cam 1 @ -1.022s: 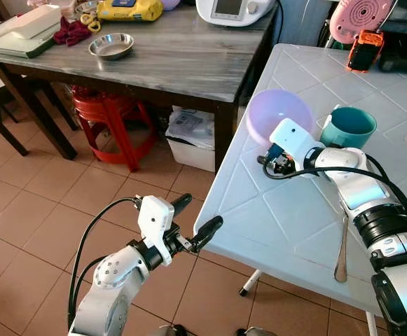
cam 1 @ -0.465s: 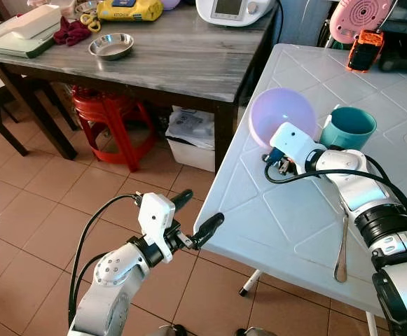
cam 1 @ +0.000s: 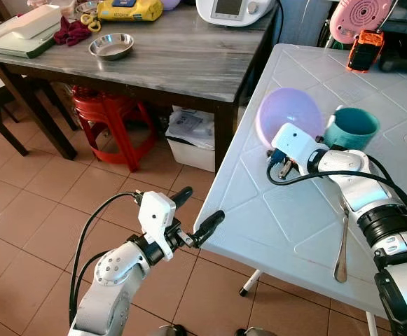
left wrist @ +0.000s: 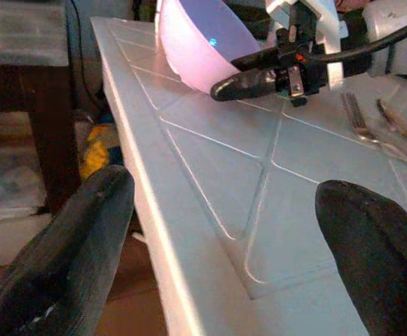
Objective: Setting the table
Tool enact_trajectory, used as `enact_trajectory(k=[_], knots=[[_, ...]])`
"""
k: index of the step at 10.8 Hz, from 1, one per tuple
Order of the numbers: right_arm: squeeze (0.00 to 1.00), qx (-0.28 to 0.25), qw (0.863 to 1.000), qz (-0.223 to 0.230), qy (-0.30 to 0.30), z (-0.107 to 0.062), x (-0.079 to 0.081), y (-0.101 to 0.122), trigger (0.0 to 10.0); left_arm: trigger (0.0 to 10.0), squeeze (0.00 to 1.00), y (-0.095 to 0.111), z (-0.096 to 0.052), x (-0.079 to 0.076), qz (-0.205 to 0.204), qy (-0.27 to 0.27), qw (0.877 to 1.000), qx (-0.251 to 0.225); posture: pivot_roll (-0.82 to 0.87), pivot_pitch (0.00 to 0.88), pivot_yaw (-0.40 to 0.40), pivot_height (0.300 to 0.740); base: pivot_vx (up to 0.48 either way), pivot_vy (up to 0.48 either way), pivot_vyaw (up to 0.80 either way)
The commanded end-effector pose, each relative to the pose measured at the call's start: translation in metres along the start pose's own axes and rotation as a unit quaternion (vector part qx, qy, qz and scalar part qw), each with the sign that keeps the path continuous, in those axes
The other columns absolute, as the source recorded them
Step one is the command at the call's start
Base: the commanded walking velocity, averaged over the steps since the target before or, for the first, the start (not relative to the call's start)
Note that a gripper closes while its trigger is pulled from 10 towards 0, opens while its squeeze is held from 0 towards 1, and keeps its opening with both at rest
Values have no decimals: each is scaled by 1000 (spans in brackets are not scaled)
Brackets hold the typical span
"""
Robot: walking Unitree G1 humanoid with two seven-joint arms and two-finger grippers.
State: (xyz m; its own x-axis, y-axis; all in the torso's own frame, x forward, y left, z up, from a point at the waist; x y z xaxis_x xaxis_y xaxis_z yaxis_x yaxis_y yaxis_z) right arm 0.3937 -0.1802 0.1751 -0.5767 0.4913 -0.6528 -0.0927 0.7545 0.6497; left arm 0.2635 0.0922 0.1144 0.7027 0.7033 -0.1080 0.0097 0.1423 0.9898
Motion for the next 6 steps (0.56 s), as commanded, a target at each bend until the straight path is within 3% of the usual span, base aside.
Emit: enact_trajectory(k=[1, 4, 6], knots=[[0, -13, 1000, -13, 2, 1, -3, 9, 0, 10000, 0, 0, -2, 8, 27, 24, 999, -1, -75, 131, 65, 740, 0, 0, 0], [0, -29, 999, -13, 16, 0, 4, 13, 0, 10000, 0, 7, -1, 35, 93, -9, 996, 18, -91, 130, 52, 740, 0, 0, 0], [0, -29, 999, -13, 19, -3, 3, 11, 0, 10000, 0, 7, 1, 36, 108, -32, 993, 21, -99, 125, 56, 740, 0, 0, 0]])
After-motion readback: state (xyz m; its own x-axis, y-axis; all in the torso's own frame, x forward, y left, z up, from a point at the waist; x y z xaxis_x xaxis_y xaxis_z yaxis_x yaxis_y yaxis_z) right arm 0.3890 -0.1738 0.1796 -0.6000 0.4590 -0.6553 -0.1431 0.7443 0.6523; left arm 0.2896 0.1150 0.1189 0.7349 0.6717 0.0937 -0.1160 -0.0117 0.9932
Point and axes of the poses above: a point about 5 cm out from each wrist's last joint towards the gripper, its own z axis pointing out of the wrist towards the gripper, its own y axis along the axis of the wrist's last joint, x = y × z, the point moved 1 cm from there along z, pointing out of the wrist towards the gripper, and after that the axes turned 3 degrees about -z, right-handed, at the moved point
